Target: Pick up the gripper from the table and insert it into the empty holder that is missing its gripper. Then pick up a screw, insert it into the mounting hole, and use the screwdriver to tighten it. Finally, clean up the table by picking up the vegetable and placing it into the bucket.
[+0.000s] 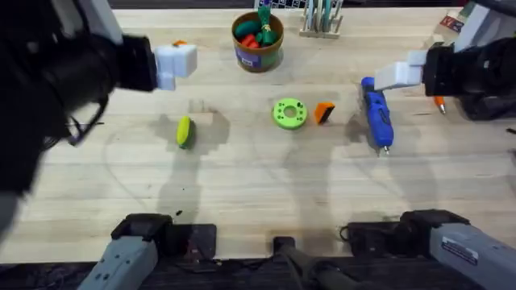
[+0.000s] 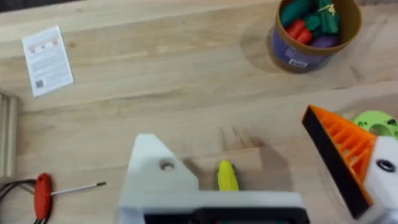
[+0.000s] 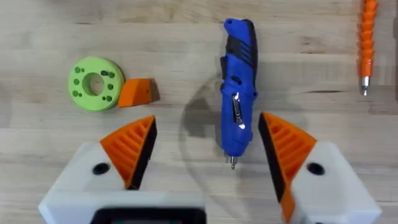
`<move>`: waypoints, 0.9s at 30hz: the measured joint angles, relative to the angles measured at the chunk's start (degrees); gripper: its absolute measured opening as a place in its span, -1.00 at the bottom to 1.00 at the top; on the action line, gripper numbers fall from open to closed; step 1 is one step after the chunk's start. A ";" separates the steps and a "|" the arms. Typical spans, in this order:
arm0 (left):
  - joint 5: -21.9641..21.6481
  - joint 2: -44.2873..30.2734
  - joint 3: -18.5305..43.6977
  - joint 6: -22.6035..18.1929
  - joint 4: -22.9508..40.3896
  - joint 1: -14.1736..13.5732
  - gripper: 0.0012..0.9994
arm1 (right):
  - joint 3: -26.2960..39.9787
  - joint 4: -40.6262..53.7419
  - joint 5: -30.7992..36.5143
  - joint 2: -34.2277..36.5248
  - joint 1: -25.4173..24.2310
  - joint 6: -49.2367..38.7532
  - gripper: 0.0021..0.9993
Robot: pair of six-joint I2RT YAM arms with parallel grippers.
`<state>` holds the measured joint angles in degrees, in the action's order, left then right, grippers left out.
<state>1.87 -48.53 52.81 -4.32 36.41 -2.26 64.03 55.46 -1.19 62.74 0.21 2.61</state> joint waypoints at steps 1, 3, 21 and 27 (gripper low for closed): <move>-0.04 1.65 -2.14 -0.02 -1.96 0.00 0.97 | 0.00 0.00 0.00 0.00 0.00 0.00 0.99; 0.00 5.78 -7.14 -0.02 -6.61 0.00 0.97 | 0.00 0.00 0.00 0.00 0.00 0.00 0.99; 3.29 38.02 -41.38 -0.20 -37.33 0.07 0.97 | 0.00 0.00 0.00 0.00 0.00 0.00 0.99; 8.76 43.04 -47.99 -0.21 -43.43 0.07 0.97 | 0.00 0.00 0.00 0.01 0.00 0.00 0.99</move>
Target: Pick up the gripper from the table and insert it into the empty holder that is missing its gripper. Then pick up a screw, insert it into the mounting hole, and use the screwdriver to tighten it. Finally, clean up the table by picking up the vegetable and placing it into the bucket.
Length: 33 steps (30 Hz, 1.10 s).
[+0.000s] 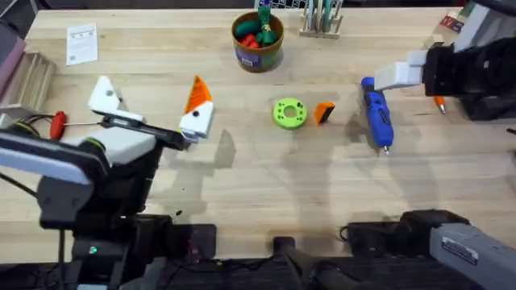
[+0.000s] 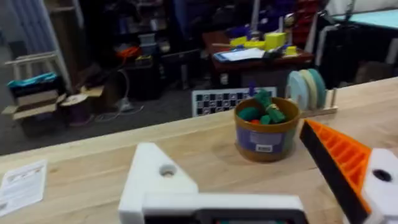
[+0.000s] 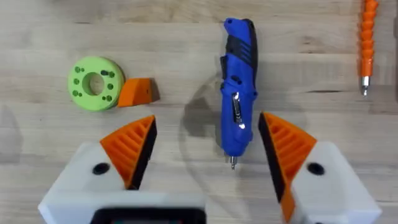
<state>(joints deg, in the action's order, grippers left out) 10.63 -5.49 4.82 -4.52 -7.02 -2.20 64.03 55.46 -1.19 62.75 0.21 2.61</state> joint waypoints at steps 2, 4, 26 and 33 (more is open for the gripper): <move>2.43 1.53 -1.67 0.01 -1.70 0.00 0.97 | 0.00 0.00 0.00 -0.01 0.00 0.00 0.99; 5.53 3.19 -3.18 -0.01 -3.61 0.00 0.97 | 0.00 0.00 0.00 -0.01 0.00 0.00 0.99; 44.66 5.19 -4.13 5.21 -2.58 0.97 0.97 | 0.00 0.00 0.00 -0.01 0.00 0.00 0.99; 52.63 5.17 -4.15 10.39 8.10 1.38 0.97 | 0.00 0.00 0.02 -0.01 0.00 0.00 0.99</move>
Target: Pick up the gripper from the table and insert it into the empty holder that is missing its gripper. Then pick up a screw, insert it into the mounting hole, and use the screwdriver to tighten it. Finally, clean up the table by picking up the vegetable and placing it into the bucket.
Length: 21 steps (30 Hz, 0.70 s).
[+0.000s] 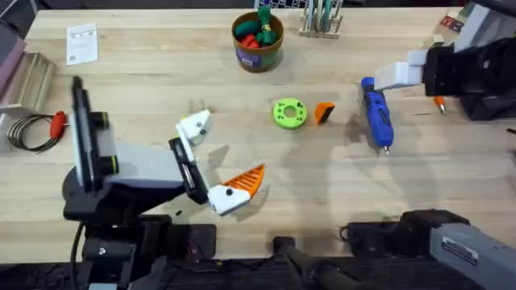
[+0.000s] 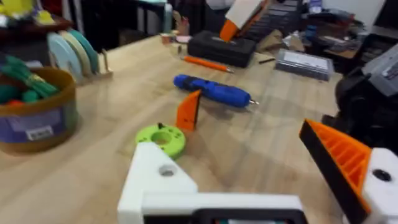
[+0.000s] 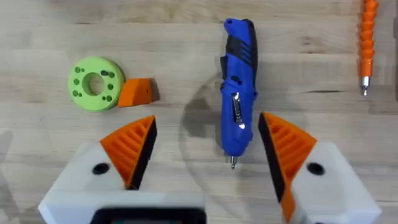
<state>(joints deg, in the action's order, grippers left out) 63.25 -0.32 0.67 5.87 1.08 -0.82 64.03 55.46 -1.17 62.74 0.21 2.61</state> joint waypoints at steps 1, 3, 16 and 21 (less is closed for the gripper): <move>0.62 0.01 0.00 0.16 1.39 0.00 0.97 | 0.00 0.00 -0.02 0.00 0.00 0.00 0.99; 1.51 0.00 0.00 -0.39 3.72 0.00 0.97 | 0.00 0.00 -0.02 0.00 0.00 0.00 0.99; 4.09 0.00 0.02 -6.74 6.27 0.00 0.97 | 0.00 0.00 -0.02 0.00 0.00 0.00 0.99; 4.50 0.01 0.02 -8.53 6.35 0.00 0.97 | 0.00 0.00 -0.02 0.00 0.00 0.00 0.99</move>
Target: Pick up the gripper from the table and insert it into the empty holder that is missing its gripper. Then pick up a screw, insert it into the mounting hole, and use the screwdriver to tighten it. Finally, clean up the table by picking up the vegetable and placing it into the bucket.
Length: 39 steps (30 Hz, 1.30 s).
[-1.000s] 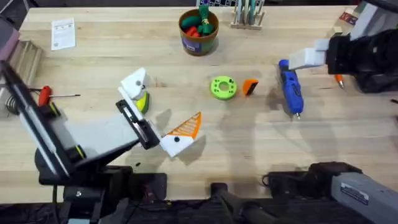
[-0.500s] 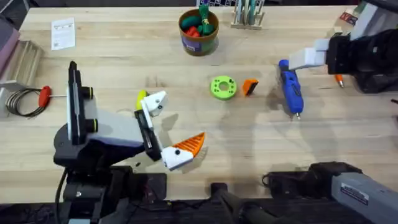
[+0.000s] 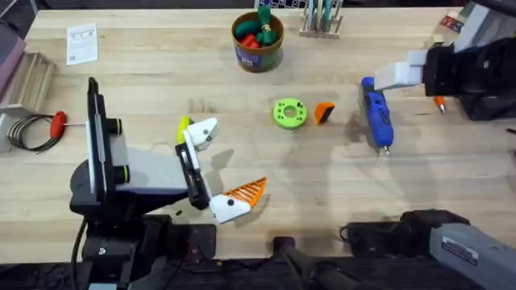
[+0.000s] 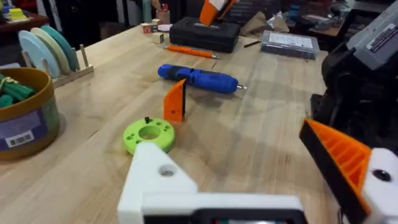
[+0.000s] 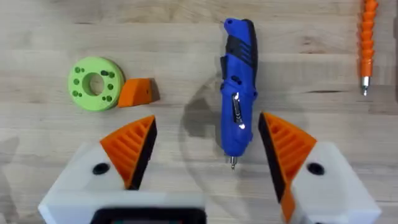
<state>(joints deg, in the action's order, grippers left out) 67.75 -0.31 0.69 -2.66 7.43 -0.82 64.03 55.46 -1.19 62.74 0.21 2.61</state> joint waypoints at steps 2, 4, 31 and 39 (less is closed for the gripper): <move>0.21 0.01 0.00 -0.34 0.08 0.00 0.97 | 0.00 0.00 0.02 0.00 0.00 0.00 0.99; 0.23 0.01 0.00 -0.42 0.08 0.00 0.97 | 0.00 0.00 0.00 0.00 0.00 0.00 0.99; 0.43 0.01 0.00 -1.00 0.10 0.00 0.97 | 0.00 0.00 0.00 0.00 0.00 0.00 0.99; 0.43 0.01 0.00 -1.02 0.10 0.00 0.97 | 0.00 0.00 0.00 0.00 0.00 0.00 0.99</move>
<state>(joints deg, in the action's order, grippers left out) 68.18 -0.30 0.69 -3.68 7.53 -0.82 64.03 55.46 -1.19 62.74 0.21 2.61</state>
